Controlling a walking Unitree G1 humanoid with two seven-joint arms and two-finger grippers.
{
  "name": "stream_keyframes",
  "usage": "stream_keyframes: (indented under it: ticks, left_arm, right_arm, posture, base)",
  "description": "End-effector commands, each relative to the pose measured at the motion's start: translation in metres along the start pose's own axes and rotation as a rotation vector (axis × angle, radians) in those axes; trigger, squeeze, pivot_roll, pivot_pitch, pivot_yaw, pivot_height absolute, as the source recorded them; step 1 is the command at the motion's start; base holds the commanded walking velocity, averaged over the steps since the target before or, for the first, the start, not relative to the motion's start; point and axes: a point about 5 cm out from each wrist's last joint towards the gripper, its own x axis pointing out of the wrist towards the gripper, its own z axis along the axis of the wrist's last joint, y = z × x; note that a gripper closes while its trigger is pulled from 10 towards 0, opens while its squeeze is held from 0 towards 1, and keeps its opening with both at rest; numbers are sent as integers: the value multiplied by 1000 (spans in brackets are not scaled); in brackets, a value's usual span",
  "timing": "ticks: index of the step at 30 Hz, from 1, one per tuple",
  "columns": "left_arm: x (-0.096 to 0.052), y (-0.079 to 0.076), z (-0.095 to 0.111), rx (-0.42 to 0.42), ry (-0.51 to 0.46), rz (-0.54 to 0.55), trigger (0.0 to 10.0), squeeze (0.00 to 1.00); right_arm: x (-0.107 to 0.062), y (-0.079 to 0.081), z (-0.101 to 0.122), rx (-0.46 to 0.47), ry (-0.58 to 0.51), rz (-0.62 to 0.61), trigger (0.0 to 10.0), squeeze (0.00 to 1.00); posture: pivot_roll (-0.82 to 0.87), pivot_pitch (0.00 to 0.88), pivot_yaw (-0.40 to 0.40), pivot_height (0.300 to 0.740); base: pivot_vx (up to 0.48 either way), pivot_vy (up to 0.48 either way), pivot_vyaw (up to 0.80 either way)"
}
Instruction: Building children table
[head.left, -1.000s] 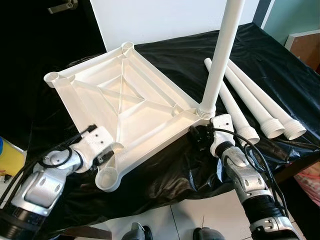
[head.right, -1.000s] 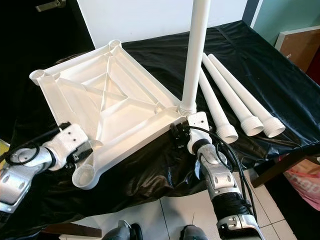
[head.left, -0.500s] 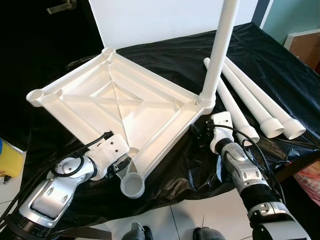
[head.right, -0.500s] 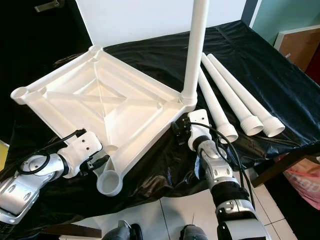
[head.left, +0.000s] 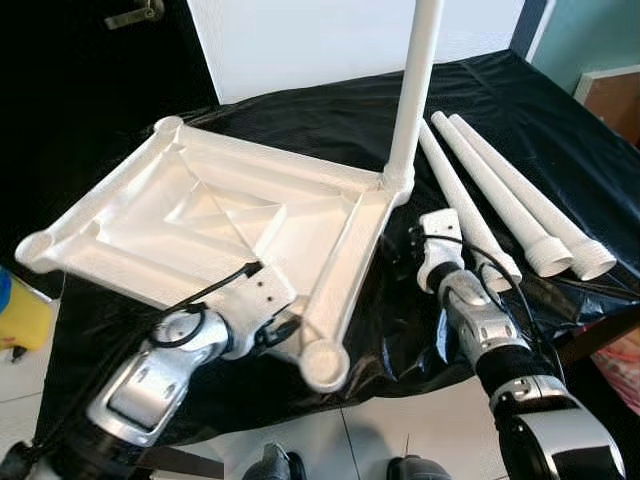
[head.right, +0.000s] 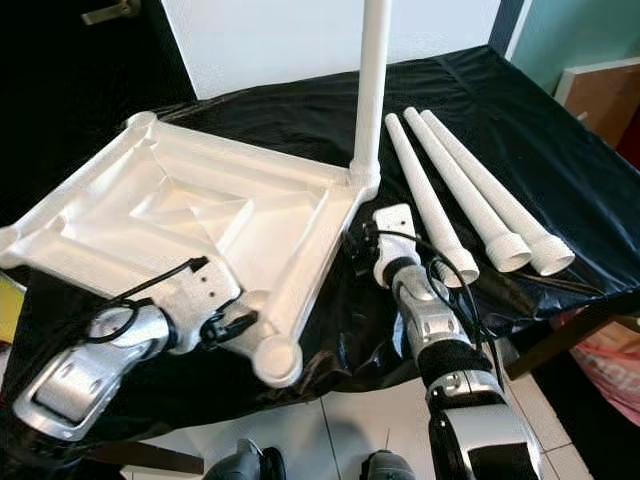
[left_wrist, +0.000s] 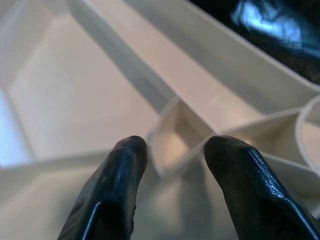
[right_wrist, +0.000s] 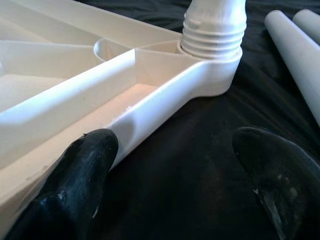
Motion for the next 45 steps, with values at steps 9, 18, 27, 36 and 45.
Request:
stream_keyframes:
  ticks: [9, 18, 27, 36, 45]
  left_arm:
    - [-19, 32, -13, 31, 63, 108, 10000, 0]
    - [-24, 41, -28, 27, 114, 87, 10000, 0]
    - [-15, 31, -35, -29, 69, -58, 10000, 0]
    - [-12, 23, -34, -53, 44, -172, 10000, 0]
    - [-21, 34, -26, -97, -47, -162, 10000, 0]
  right_arm:
    - [-28, -18, 9, -41, -130, 36, 10000, 0]
    - [-49, -24, 21, -23, -217, 86, 10000, 0]
    - [-59, -23, 29, -21, -243, 127, 10000, 0]
    - [-74, -9, 28, -8, -201, 249, 10000, 0]
    - [-83, -11, 25, -7, -165, 252, 10000, 0]
  posture:
    - [-43, 94, 59, 740]
    - [-56, 107, 70, 740]
    - [-60, 110, 78, 740]
    - [-77, 115, 81, 740]
    - [-85, 112, 83, 740]
  base:
    - [0, 0, 0]
    - [0, 0, 0]
    - [0, 0, 0]
    - [0, 0, 0]
    - [0, 0, 0]
